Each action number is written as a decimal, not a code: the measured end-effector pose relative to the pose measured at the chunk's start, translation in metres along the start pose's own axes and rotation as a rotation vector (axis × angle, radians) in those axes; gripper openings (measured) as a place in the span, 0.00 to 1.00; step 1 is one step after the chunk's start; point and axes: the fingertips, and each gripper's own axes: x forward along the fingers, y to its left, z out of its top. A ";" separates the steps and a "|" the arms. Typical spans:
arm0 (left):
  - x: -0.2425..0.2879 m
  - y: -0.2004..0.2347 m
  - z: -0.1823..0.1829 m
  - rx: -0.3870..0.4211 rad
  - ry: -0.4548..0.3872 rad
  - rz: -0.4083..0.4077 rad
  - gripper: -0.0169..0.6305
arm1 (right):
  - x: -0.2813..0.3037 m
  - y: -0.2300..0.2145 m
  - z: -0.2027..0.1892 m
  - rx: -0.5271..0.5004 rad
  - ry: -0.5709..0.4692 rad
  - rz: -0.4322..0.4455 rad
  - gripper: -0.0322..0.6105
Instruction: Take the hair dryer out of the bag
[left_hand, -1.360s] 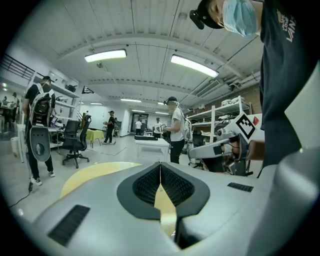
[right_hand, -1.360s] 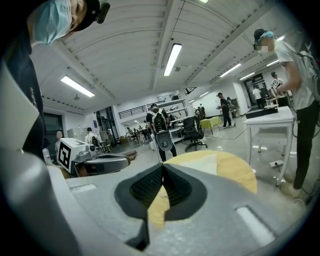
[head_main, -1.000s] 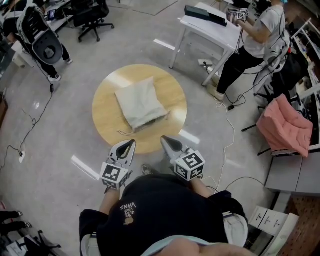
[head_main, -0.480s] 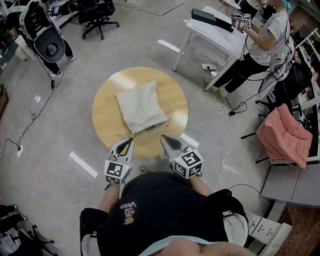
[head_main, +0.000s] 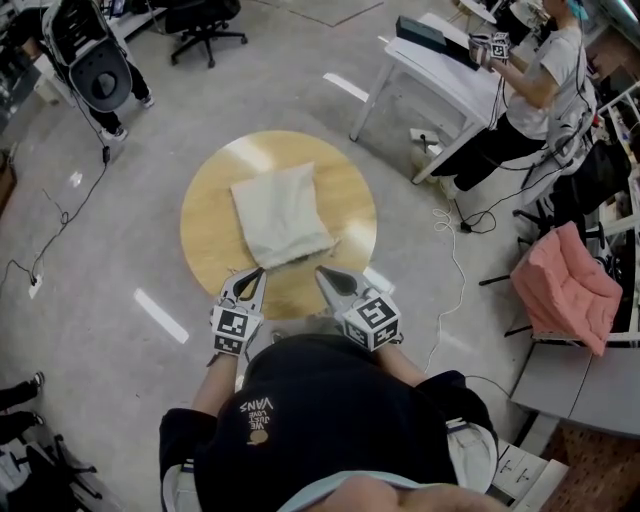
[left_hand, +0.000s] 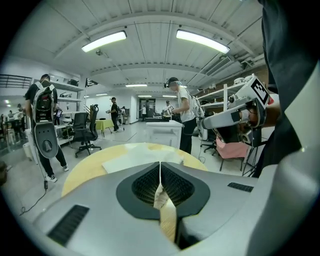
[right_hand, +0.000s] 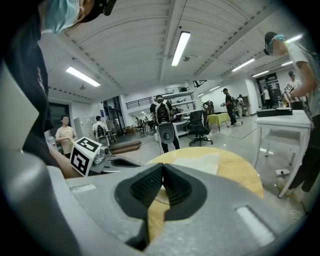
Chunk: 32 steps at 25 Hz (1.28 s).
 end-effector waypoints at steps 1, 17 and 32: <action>0.006 0.001 -0.005 0.012 0.022 -0.002 0.03 | 0.003 -0.002 -0.002 -0.005 0.008 0.008 0.05; 0.047 0.010 -0.044 0.024 0.179 0.020 0.22 | 0.019 -0.032 -0.013 0.001 0.079 0.065 0.05; 0.065 0.007 -0.070 0.149 0.299 0.056 0.28 | 0.020 -0.033 -0.018 -0.006 0.136 0.099 0.05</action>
